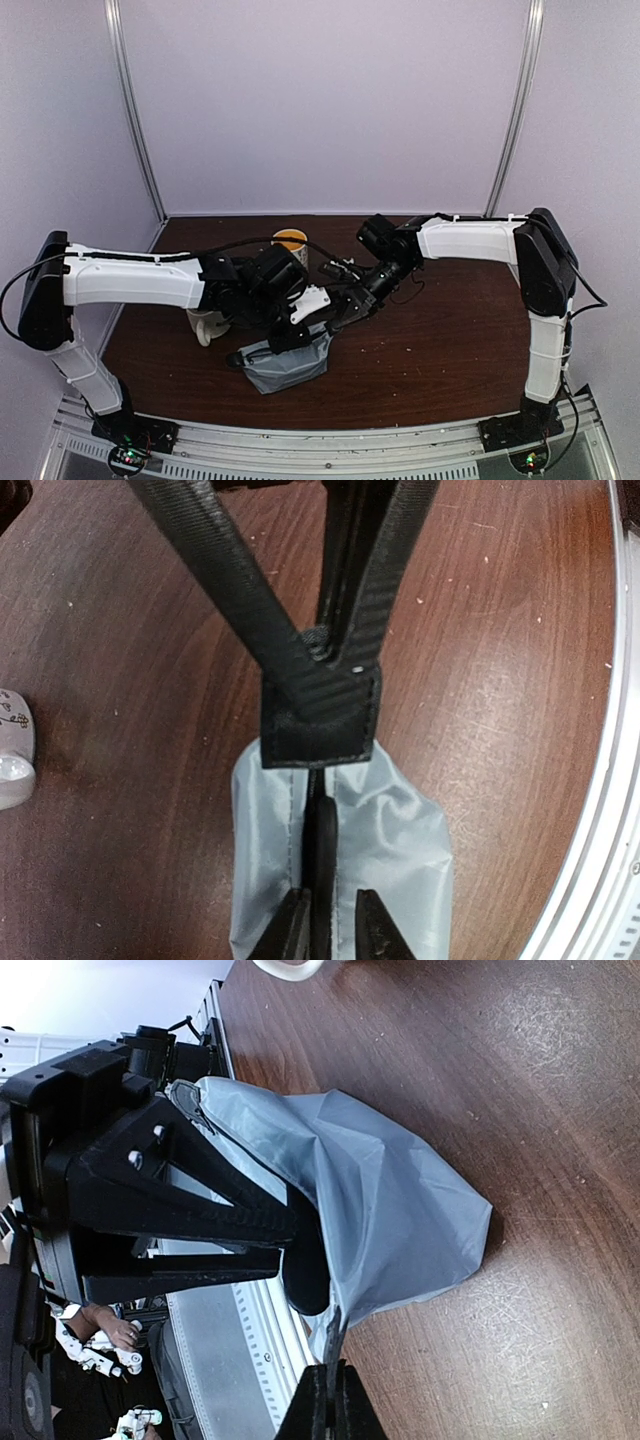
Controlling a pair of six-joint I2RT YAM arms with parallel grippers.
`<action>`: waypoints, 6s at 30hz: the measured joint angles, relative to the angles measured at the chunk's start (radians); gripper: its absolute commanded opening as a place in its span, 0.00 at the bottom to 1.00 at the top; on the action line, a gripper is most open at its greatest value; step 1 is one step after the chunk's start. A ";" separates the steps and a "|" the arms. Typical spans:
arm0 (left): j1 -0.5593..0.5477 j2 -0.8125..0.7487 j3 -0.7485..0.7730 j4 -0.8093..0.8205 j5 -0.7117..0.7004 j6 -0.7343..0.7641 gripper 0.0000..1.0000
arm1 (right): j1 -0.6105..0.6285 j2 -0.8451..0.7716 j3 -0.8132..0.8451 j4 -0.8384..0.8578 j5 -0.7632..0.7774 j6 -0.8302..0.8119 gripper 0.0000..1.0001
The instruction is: Sort the hair-cutting tools
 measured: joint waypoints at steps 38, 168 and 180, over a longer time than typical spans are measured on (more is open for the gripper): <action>0.021 0.073 0.049 -0.011 -0.025 -0.002 0.00 | -0.003 0.008 0.009 -0.006 -0.042 -0.010 0.02; 0.171 -0.222 -0.509 0.752 0.386 -0.905 0.00 | 0.130 0.117 0.225 -0.119 0.180 -0.012 0.16; 0.171 -0.217 -0.508 0.747 0.374 -0.890 0.00 | 0.138 0.111 0.234 -0.124 0.296 -0.031 0.01</action>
